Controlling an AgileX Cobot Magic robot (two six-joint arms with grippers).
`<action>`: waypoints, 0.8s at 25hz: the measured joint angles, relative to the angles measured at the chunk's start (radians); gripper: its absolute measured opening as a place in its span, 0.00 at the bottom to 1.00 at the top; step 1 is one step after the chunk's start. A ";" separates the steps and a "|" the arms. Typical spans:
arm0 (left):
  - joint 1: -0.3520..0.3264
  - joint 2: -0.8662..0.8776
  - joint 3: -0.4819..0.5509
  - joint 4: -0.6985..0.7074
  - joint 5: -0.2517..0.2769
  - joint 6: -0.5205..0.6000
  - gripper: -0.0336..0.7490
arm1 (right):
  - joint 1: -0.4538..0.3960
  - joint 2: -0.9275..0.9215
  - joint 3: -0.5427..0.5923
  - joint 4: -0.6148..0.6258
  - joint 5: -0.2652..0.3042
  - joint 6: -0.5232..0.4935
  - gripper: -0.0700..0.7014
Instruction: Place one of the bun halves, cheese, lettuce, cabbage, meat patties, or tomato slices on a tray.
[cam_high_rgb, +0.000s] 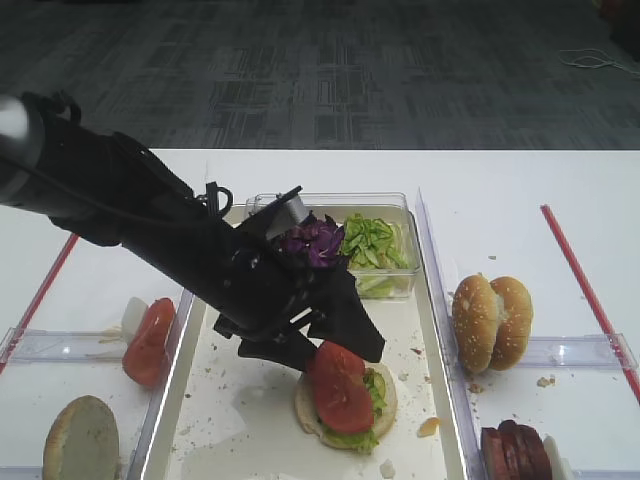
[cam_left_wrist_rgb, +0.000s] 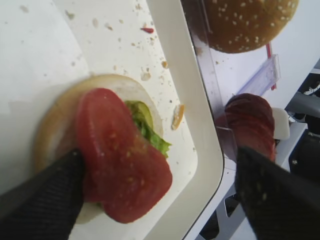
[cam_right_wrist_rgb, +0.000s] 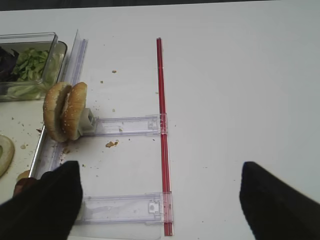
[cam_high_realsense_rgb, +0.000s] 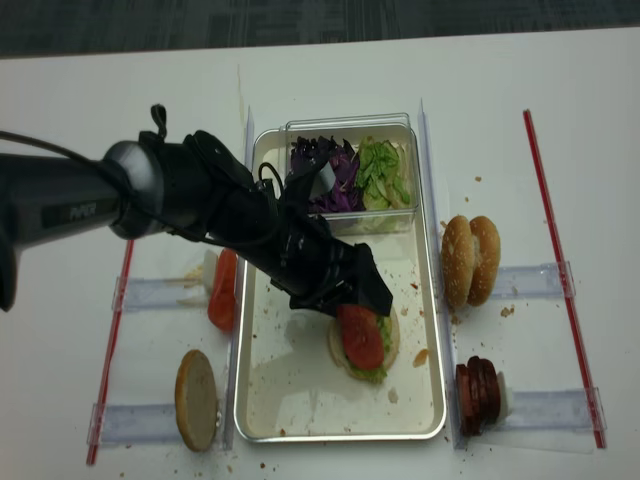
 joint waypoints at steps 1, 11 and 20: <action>0.011 0.000 0.000 0.000 0.000 0.000 0.79 | 0.000 0.000 0.000 0.000 0.000 0.000 0.95; 0.074 0.000 0.000 0.016 0.034 -0.004 0.79 | 0.000 0.000 0.000 -0.002 0.000 0.000 0.95; 0.074 -0.090 0.000 0.022 0.067 -0.004 0.79 | 0.000 0.000 0.000 -0.002 0.000 0.004 0.95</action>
